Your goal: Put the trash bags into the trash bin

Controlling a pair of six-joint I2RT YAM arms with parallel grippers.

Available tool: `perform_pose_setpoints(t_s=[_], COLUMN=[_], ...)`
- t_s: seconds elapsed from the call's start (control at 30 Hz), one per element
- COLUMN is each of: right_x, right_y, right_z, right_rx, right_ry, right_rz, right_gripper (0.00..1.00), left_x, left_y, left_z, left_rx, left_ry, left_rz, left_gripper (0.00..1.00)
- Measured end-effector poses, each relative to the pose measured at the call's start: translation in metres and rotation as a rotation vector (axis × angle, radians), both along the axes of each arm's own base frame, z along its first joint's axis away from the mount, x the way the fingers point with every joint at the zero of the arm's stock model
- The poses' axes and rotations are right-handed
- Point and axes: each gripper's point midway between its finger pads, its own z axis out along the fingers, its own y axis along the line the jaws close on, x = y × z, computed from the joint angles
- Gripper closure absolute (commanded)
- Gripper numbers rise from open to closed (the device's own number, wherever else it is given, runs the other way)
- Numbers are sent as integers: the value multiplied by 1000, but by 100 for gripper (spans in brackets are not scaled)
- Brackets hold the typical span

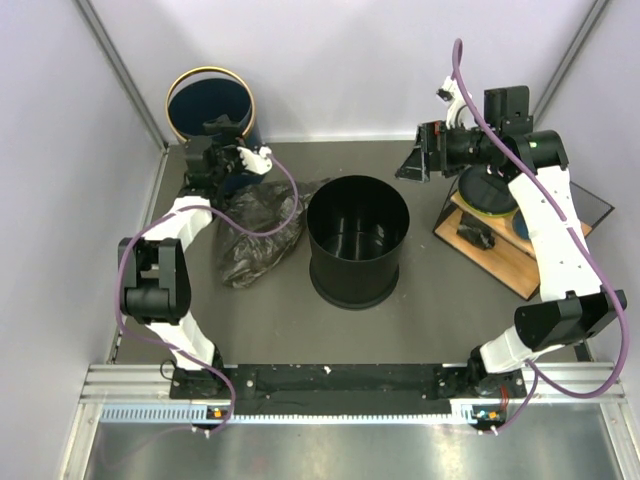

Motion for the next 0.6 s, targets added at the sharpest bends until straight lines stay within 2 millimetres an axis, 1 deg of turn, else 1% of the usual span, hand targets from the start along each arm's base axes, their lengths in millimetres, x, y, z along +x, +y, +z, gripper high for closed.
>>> perform_pose_setpoints(t_s=[0.07, 0.13, 0.37, 0.47, 0.6], right_x=[0, 0, -1, -2, -2], right_y=[0, 0, -2, -2, -2], right_z=[0, 0, -1, -1, -1], right_rx=[1, 1, 2, 3, 3], right_ry=[1, 2, 13, 16, 17], right_rz=[-1, -1, -4, -3, -3], right_gripper=[1, 1, 1, 1, 1], left_x=[2, 3, 3, 5, 8], left_y=[1, 1, 1, 1, 1], left_z=[-6, -8, -6, 1, 17], left_rx=[8, 15, 23, 12, 0], left_ry=[11, 13, 7, 3, -21], left_rz=[3, 5, 4, 6, 7], left_gripper=[2, 2, 2, 2, 2])
